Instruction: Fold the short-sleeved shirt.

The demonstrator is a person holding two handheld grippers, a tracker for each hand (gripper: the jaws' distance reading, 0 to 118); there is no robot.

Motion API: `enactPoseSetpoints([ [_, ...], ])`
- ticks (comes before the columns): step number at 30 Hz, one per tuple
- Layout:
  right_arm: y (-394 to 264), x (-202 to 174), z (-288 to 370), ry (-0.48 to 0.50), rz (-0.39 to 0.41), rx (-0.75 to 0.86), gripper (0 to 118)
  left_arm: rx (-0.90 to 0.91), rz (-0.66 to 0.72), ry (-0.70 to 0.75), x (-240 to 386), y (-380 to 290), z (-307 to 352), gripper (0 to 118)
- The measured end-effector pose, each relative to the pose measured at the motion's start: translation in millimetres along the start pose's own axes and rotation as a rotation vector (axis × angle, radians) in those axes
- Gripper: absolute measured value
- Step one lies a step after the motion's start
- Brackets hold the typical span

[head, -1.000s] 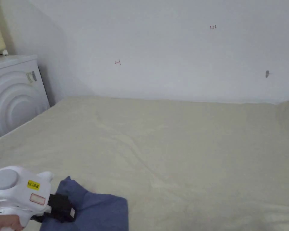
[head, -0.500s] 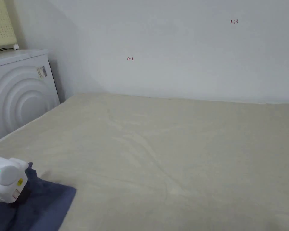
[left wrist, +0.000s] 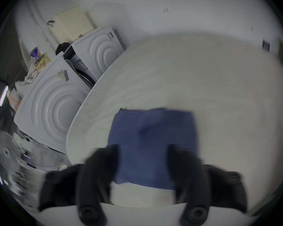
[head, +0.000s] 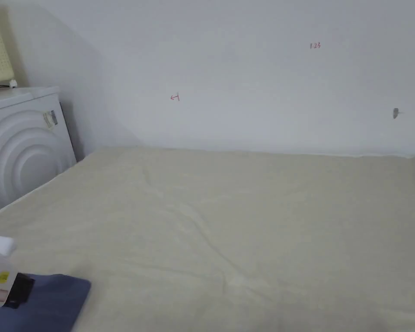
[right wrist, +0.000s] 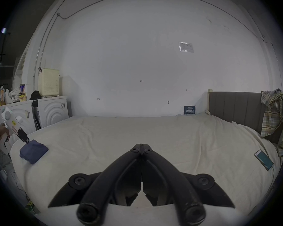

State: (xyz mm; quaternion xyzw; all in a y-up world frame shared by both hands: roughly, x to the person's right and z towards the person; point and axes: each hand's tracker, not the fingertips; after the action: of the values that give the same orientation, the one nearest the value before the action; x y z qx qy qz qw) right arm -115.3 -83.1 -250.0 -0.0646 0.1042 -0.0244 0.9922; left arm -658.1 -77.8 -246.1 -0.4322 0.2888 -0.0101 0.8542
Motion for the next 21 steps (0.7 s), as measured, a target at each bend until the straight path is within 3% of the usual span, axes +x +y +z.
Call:
enactPoseSetpoints([
  [1,2.7,2.7,3.0,0.000,-0.002,0.003,0,0.044,0.037,-0.031,-12.8,3.0,-9.0,23],
  [2,5.8,6.3,6.5,0.004,-0.005,0.006,0,0.131,0.076,-0.056,-13.2,-1.3,-2.6,7],
  [3,8.7,10.9,11.0,0.006,-0.009,0.007,0,0.204,0.100,-0.069,-1.8,-9.6,16.6,0],
  [11,33.4,50.5,43.9,0.011,0.018,0.042,0,0.510,0.122,-0.222,90.8,-67.0,151.1,0],
  [15,42.5,71.0,59.8,0.017,-0.035,0.051,0,0.593,0.102,-0.301,149.4,-90.5,199.1,0],
  [18,47.8,81.9,70.2,0.007,-0.026,0.066,0,0.677,0.054,-0.279,196.9,-103.4,233.0,0],
  [21,50.4,91.4,82.3,0.003,-0.032,0.103,0,0.697,0.062,-0.383,234.0,-116.7,259.6,0],
])
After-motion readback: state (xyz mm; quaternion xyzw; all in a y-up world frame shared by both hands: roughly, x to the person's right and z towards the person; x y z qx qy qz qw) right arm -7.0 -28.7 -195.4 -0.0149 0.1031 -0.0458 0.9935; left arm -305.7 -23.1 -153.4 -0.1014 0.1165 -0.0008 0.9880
